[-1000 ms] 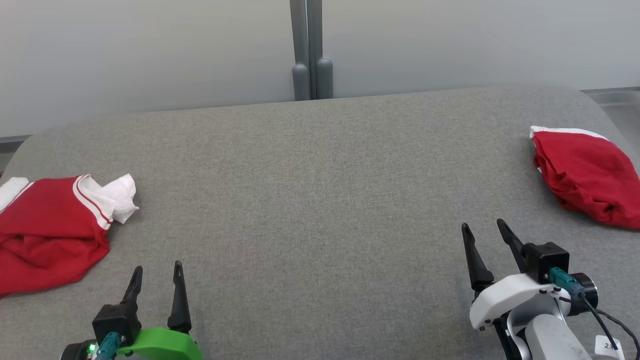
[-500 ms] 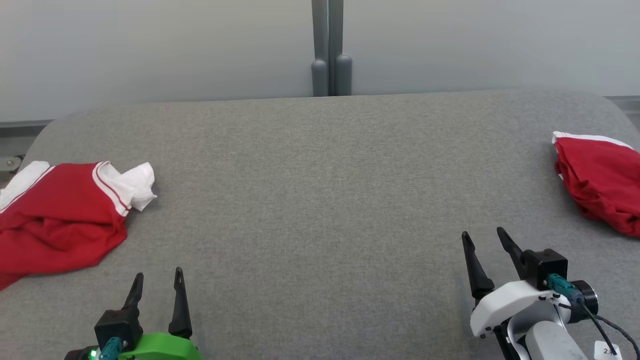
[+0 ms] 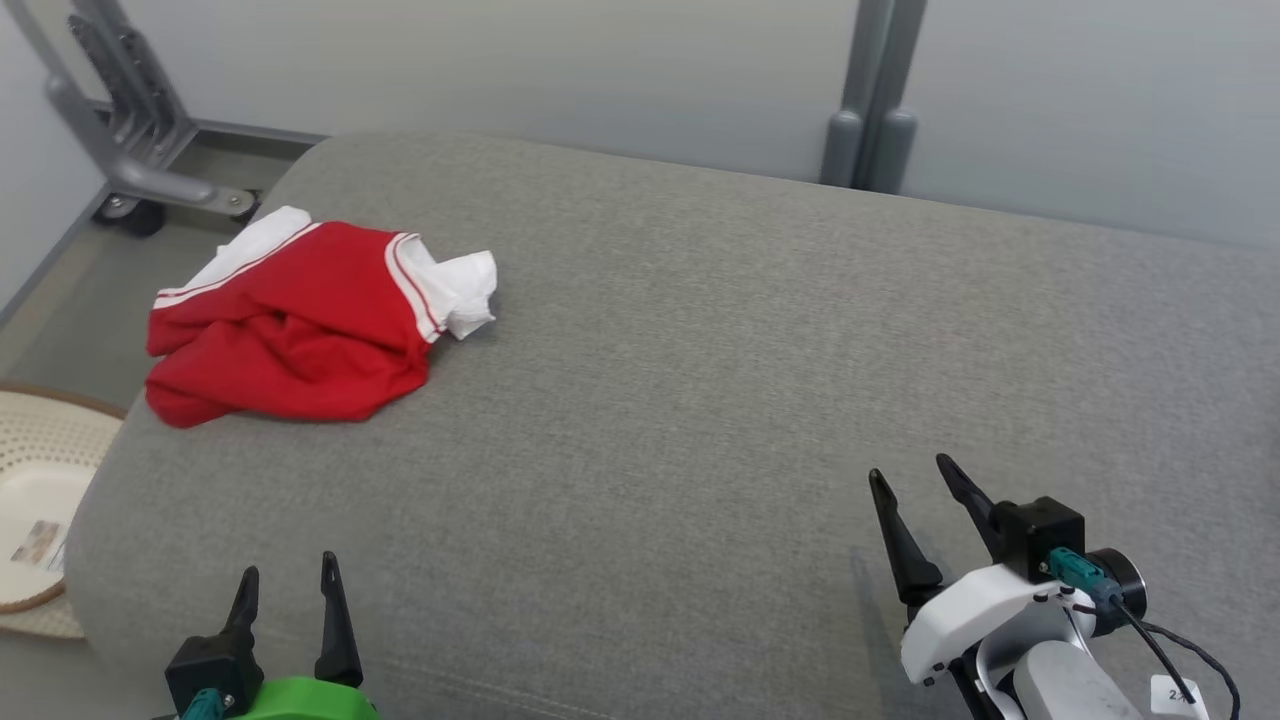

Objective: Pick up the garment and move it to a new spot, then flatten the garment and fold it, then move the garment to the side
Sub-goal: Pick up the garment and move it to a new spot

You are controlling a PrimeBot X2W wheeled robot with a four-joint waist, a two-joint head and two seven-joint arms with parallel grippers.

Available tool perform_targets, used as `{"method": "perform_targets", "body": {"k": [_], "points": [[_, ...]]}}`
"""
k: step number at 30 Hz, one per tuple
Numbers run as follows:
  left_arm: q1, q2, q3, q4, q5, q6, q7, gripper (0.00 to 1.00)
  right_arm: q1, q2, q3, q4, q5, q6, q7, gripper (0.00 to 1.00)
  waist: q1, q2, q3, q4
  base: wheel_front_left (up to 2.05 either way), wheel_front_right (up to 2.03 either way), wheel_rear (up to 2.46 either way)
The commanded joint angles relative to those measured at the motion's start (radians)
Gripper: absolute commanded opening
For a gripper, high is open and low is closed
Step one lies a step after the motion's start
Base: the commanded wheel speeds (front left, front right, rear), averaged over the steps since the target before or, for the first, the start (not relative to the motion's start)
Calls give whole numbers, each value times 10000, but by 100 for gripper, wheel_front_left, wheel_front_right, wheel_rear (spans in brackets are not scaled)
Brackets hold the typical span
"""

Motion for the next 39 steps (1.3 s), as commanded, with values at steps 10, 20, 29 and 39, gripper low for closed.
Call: {"method": "perform_targets", "body": {"k": [10,20,29,39], "points": [[368,25,157,-179,-429,327,0,100,-678,-92,1149,236,339,-15,-27,100,0,0,581,2377,0,0,0],[148,31,-225,-39,-674,-60,0,100,-712,-348,1074,342,536,-15,-27,100,0,0,697,2302,0,0,0],[-1430,26,57,504,-716,-711,0,100,-973,-999,891,31,244,-15,-27,100,0,0,1764,1334,0,0,0],[-4613,723,268,1569,61,-1125,0,100,-1615,-2027,749,-669,88,-15,-27,100,0,0,3202,481,0,0,0]]}}
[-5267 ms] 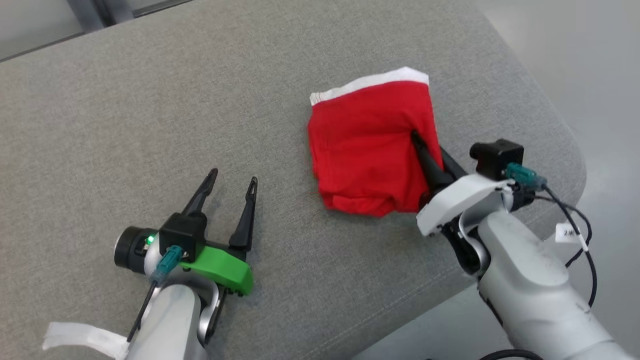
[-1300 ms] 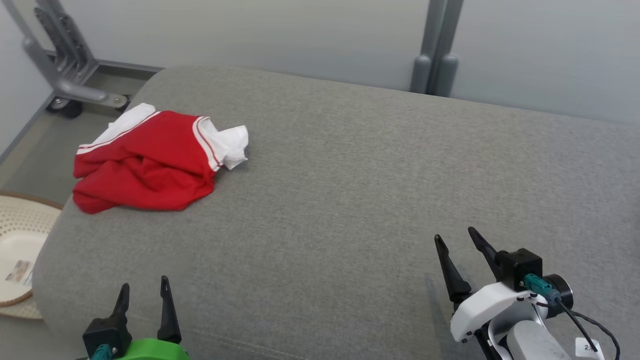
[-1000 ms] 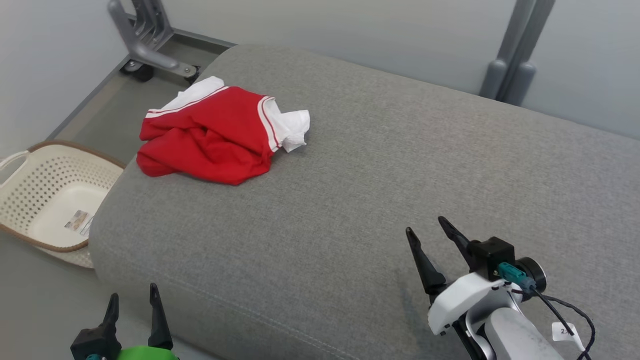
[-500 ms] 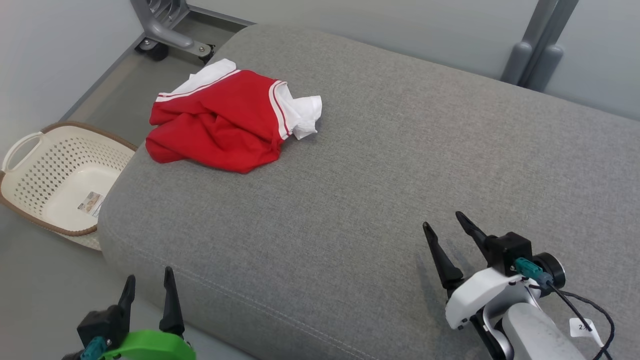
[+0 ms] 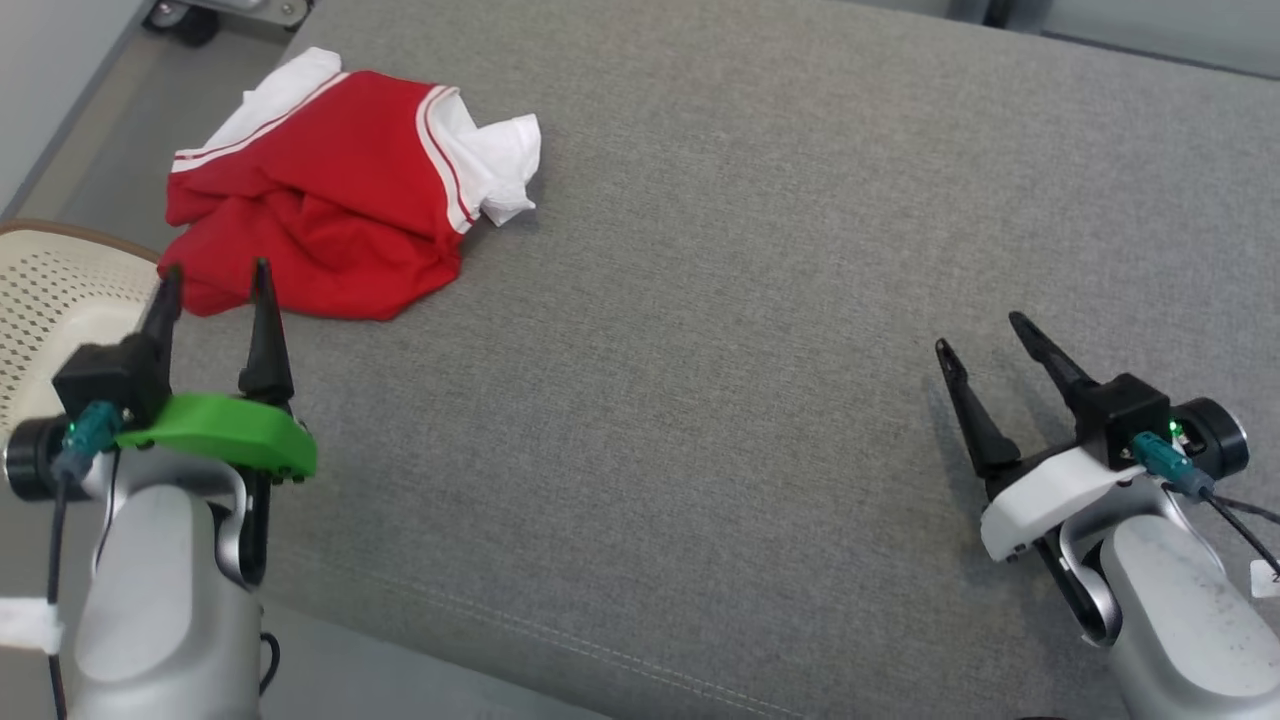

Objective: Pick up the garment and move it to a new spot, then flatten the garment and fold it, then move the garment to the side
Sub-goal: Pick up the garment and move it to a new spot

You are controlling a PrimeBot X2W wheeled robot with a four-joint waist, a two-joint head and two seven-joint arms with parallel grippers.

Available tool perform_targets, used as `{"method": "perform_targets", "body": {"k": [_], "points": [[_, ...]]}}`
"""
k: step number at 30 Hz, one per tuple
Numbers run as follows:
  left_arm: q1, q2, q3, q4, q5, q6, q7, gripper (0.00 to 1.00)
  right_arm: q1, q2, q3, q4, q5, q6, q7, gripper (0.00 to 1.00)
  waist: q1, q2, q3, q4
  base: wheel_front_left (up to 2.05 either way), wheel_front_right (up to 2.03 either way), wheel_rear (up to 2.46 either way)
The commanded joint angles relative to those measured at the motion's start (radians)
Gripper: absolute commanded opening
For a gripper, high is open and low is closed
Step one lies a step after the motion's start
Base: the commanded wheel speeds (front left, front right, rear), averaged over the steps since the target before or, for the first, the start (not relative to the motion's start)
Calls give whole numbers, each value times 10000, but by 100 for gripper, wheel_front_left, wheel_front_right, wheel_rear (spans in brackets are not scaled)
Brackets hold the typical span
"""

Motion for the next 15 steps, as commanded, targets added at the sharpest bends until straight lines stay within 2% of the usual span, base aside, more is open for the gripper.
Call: {"method": "perform_targets", "body": {"k": [1,8,15], "points": [[-572,163,-84,174,48,-54,2,100,-231,-133,-93,-185,-68,-15,-27,100,0,-1,936,-827,0,0,0],[-2395,944,-841,1163,-422,-79,2,100,-485,-389,-372,-535,-133,-15,-27,100,0,-1,1714,-1722,0,0,0],[-3578,1444,-1262,3132,-1458,-71,2,100,-611,-448,-730,-772,-199,-15,-27,100,0,-1,2282,-2577,0,0,0]]}}
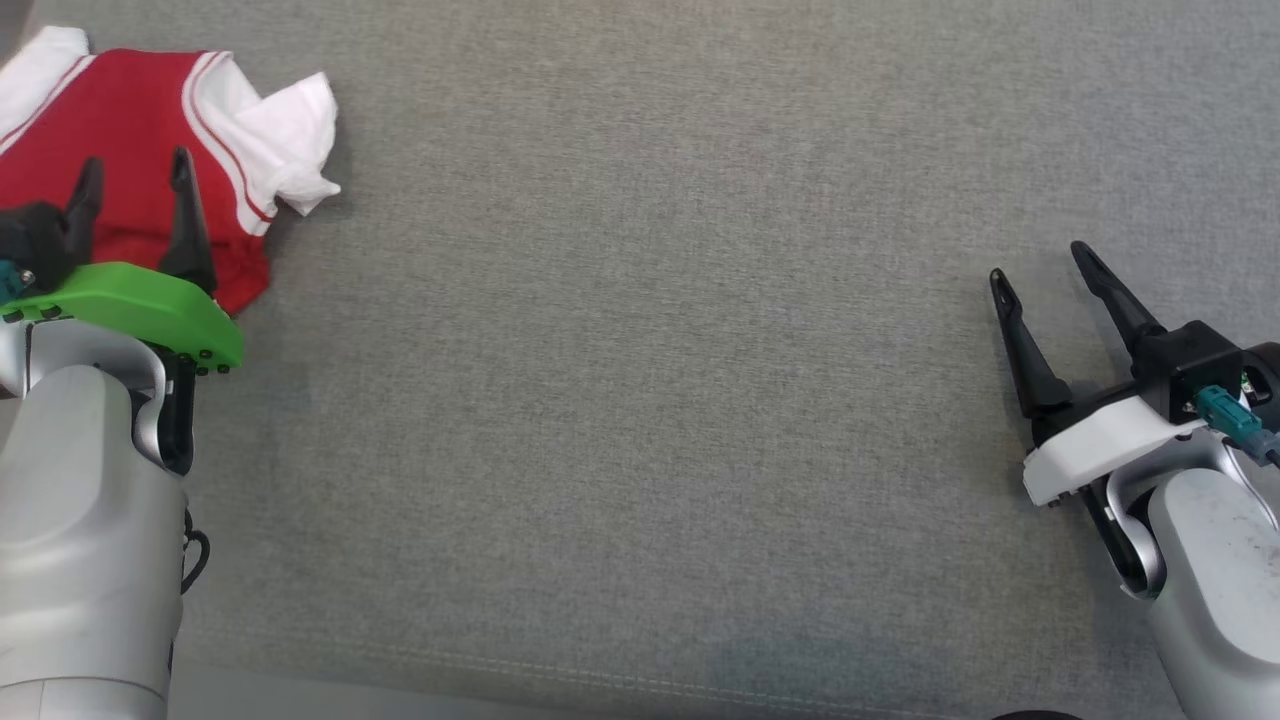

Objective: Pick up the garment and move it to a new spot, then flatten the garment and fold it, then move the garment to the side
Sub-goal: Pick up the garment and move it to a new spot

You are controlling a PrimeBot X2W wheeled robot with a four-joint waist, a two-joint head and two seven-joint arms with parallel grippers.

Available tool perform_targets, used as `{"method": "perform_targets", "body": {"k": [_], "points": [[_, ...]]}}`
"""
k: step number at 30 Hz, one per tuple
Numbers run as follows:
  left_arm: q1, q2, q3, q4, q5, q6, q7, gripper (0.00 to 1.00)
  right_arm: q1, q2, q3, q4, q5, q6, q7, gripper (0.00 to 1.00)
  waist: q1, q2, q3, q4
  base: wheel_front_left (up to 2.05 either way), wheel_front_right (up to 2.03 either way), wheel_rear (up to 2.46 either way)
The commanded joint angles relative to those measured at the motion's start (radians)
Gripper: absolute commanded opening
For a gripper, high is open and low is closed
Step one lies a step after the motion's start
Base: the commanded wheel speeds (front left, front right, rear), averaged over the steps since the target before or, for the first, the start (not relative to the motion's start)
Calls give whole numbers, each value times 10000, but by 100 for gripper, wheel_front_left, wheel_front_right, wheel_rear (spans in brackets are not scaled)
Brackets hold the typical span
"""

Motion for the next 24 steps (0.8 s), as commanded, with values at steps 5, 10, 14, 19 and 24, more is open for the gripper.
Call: {"method": "perform_targets", "body": {"k": [5,10,14,19,24], "points": [[-585,87,-18,1227,-475,29,0,100,-166,-21,-186,-214,-143,-15,-27,100,-1,-1,936,-1222,0,0,0],[-853,14,425,1898,-469,737,-2,100,-202,-88,-311,-304,-174,-15,-27,100,-1,-1,1074,-1578,0,0,0],[-966,-91,632,2414,-435,1180,9,100,-105,-160,-405,-266,-177,-15,-26,100,-1,-1,1117,-1775,0,0,0],[-1020,-113,706,3500,-532,1441,78,0,-18,-24,-490,-295,-233,-15,-24,100,-1,-1,1127,-1886,0,0,0],[-1067,-114,526,3078,-302,1132,55,0,-71,111,-552,-279,-198,-15,-24,100,-1,-1,1059,-1916,0,0,0]]}}
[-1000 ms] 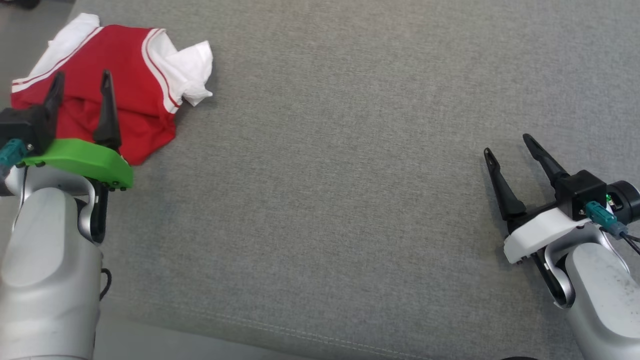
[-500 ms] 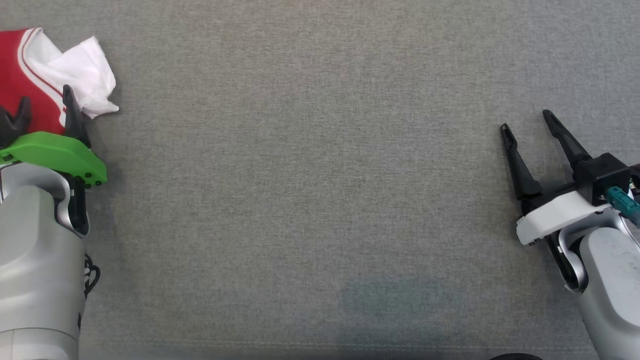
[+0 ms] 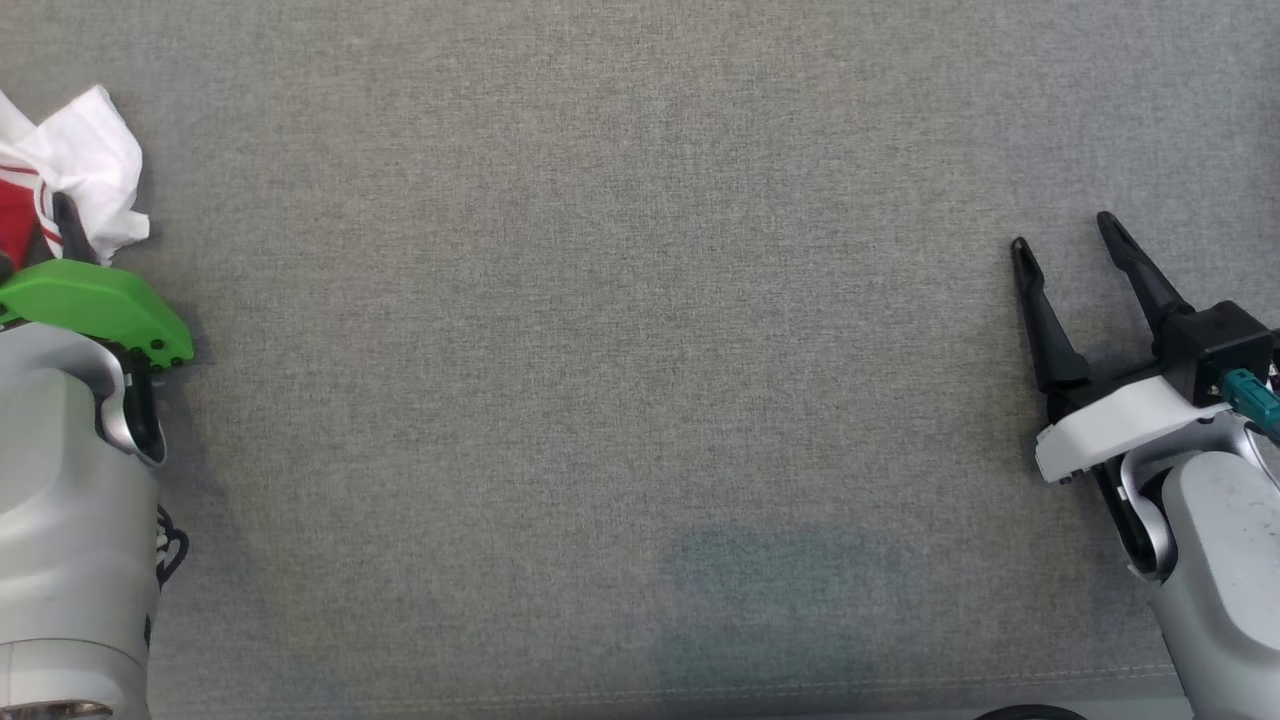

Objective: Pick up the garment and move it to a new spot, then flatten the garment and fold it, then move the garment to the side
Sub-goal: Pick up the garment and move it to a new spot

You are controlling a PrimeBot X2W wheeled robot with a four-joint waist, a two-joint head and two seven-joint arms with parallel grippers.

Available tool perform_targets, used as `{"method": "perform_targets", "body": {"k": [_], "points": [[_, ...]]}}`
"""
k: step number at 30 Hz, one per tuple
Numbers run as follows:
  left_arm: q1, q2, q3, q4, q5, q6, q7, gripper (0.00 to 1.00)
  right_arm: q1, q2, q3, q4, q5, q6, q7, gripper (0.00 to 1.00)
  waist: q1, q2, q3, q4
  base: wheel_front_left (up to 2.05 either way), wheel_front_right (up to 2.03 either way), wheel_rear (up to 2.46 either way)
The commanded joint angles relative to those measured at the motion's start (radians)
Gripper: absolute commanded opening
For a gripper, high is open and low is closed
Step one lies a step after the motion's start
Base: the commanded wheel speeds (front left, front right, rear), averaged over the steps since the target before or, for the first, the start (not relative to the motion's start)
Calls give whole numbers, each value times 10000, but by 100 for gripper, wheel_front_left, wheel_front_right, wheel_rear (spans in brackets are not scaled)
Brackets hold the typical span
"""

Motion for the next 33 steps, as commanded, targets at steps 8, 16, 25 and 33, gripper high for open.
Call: {"method": "perform_targets", "body": {"k": [8,16,25,33], "points": [[159,-625,-966,-1452,1025,-753,52,0,-182,534,-15,235,203,-15,-25,100,0,-1,-376,-362,0,0,0],[63,-1668,-3025,-2454,1962,-1212,51,0,-189,1216,-200,440,354,-15,-25,100,0,-1,-633,-1536,0,0,0],[405,-2033,-8652,-4385,-24,-1225,51,0,148,1840,-608,650,459,-15,-25,100,0,-1,-941,-3139,0,0,0],[794,-2000,-10003,-4238,-1151,-1215,51,100,370,2123,-796,646,390,-15,-25,100,0,-1,-1286,-3586,0,0,0]]}}
